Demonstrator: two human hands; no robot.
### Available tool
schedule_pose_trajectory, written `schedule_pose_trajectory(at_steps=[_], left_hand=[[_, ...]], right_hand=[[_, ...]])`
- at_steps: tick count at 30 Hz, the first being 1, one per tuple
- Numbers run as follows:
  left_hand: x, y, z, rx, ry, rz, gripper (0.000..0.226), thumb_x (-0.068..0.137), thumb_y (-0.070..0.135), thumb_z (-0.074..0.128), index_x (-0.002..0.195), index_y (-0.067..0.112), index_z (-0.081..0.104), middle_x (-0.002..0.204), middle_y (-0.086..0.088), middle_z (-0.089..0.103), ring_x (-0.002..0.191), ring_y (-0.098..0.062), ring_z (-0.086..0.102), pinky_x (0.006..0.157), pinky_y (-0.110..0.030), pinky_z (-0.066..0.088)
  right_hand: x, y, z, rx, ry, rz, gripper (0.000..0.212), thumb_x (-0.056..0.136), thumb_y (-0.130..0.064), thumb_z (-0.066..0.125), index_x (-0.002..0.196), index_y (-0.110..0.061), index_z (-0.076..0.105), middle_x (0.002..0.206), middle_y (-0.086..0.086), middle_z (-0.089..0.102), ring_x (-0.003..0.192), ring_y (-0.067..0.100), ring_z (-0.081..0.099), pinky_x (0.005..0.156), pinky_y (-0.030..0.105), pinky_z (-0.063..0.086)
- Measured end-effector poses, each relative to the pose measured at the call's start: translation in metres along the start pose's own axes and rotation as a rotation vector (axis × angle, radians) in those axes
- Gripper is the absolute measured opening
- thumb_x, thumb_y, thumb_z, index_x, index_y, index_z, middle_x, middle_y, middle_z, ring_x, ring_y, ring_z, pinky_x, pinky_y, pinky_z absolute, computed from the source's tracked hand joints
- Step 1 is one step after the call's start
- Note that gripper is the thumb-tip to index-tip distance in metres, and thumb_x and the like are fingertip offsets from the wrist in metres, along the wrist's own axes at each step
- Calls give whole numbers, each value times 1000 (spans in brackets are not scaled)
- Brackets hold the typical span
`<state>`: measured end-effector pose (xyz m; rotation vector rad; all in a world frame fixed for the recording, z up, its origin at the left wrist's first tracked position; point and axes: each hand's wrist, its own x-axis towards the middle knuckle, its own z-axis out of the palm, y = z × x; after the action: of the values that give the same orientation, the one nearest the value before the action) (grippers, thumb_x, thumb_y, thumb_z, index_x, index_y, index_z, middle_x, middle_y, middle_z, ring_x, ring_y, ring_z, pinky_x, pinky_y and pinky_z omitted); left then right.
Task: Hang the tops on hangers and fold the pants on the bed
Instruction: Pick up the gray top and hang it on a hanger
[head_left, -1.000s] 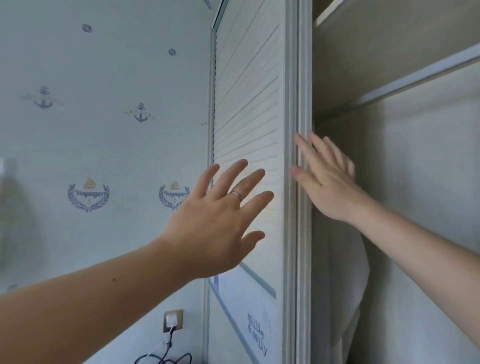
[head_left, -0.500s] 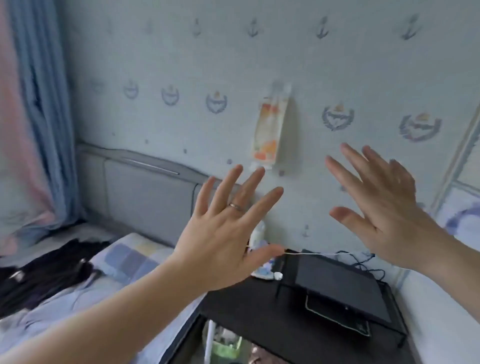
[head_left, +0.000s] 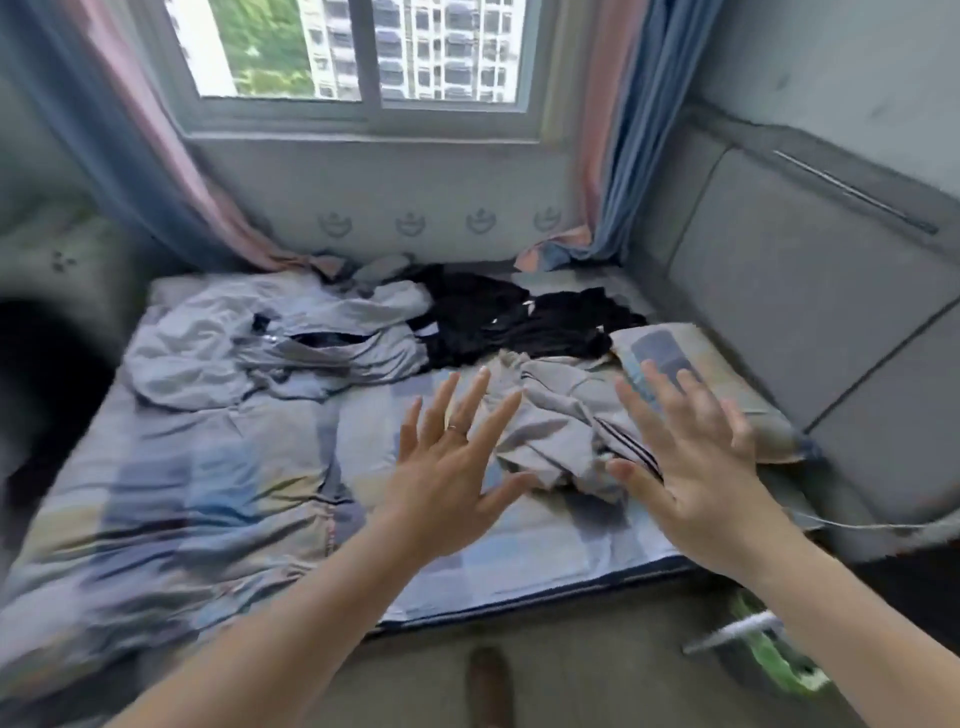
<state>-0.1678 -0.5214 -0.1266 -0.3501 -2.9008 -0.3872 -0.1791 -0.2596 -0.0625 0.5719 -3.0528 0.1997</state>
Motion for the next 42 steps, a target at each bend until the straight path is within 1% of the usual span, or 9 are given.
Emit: schedule_pose_trajectory(at_steps=[3, 6, 11, 14, 20, 23, 30, 37, 42], left_hand=[[-15, -53, 31, -12, -85, -221, 77, 82, 88, -2, 146, 55, -28, 157, 20, -36, 149, -16, -31, 121, -49, -12], [-20, -98, 53, -23, -137, -411, 81, 78, 90, -5, 149, 55, -23, 161, 18, -30, 148, -14, -32, 121, -51, -11], [-13, -156, 71, -36, -164, -630, 80, 78, 90, -1, 147, 57, -23, 155, 24, -35, 148, -13, -30, 119, -53, -12], [-10, -188, 77, -28, -193, -751, 86, 79, 88, 3, 155, 49, -11, 162, 18, -28, 149, -15, -29, 119, -52, -14], [-19, -254, 83, -26, -235, -923, 80, 89, 81, 15, 158, 45, -6, 165, 12, -24, 151, -19, -23, 120, -52, -10], [-20, -301, 86, -45, -250, -943, 79, 92, 78, 22, 158, 45, -6, 166, 10, -20, 152, -21, -22, 122, -53, -8], [-3, -453, 130, -61, -353, -891, 78, 91, 77, 21, 158, 42, 0, 169, 4, -9, 154, -24, -13, 123, -53, 0], [42, -631, 266, -36, -492, -709, 78, 94, 74, 30, 158, 40, 3, 170, 1, -4, 154, -27, -8, 121, -55, 3], [86, -736, 371, 15, -482, -641, 76, 94, 70, 37, 157, 39, 8, 169, -2, -2, 154, -30, -3, 120, -55, 8]], right_hand=[[57, -32, 53, 73, -79, -122, 75, 84, -83, -6, 153, -53, -6, 165, -18, -13, 154, 16, -11, 119, 49, -7], [111, -59, 98, 155, -145, -208, 74, 83, -85, -5, 150, -55, -14, 165, -19, -16, 152, 12, -18, 117, 46, -14], [194, -97, 155, 191, -267, -309, 65, 81, -83, -4, 136, -64, -32, 163, -21, -20, 150, 11, -20, 119, 50, -9], [239, -115, 180, 143, -332, -370, 69, 80, -82, -5, 142, -61, -27, 163, -20, -19, 150, 12, -19, 118, 49, -11], [310, -158, 214, 99, -421, -456, 78, 79, -85, -10, 150, -54, -16, 165, -17, -18, 151, 14, -18, 119, 50, -9], [346, -190, 234, 72, -435, -455, 80, 79, -82, -6, 152, -51, -13, 166, -14, -15, 153, 17, -14, 120, 50, -4], [439, -265, 330, -30, -486, -343, 68, 97, -68, 23, 156, -46, -4, 168, -10, -6, 154, 20, -3, 121, 51, 5], [557, -313, 499, -148, -573, -313, 68, 99, -65, 25, 157, -42, -3, 168, -6, -1, 154, 24, 4, 121, 53, 12], [636, -336, 610, -152, -512, -245, 67, 101, -60, 30, 158, -40, 0, 168, -5, 4, 153, 23, 8, 119, 50, 16]])
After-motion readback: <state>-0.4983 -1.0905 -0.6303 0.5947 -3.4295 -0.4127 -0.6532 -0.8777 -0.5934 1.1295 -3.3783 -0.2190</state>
